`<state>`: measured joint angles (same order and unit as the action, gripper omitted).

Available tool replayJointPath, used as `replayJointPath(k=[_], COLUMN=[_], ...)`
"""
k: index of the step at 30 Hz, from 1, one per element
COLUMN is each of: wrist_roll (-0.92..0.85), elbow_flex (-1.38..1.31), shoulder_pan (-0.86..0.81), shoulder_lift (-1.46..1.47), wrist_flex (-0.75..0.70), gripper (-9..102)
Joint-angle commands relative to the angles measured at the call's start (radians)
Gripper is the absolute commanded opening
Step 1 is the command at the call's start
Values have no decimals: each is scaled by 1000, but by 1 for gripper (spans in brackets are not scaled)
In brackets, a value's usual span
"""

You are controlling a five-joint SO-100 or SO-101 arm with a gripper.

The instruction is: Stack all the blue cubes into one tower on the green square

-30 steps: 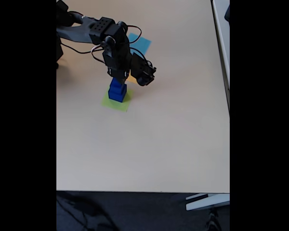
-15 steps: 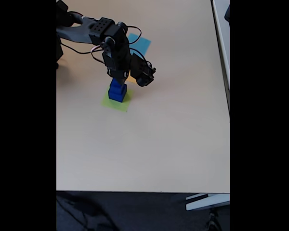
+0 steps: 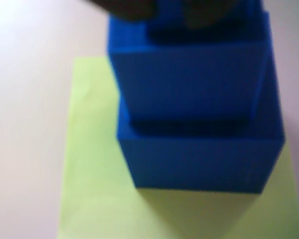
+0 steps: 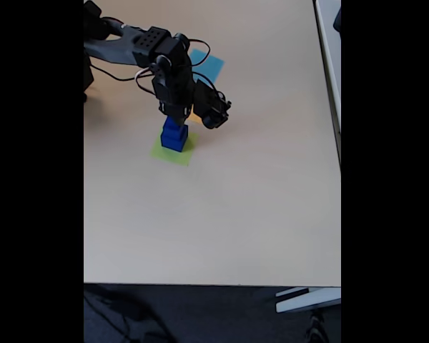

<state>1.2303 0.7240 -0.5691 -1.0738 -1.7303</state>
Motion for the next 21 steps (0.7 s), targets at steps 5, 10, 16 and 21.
replayJointPath(k=[5, 10, 16, 21], wrist_roll=[-60, -98, -89, -28], elbow_flex=[-199, -285, -192, -31], shoulder_pan=[-15, -11, 18, 64], shoulder_lift=[15, -17, -176, -348], wrist_flex=[-14, -26, -32, -34], gripper=[0, 0, 0, 0])
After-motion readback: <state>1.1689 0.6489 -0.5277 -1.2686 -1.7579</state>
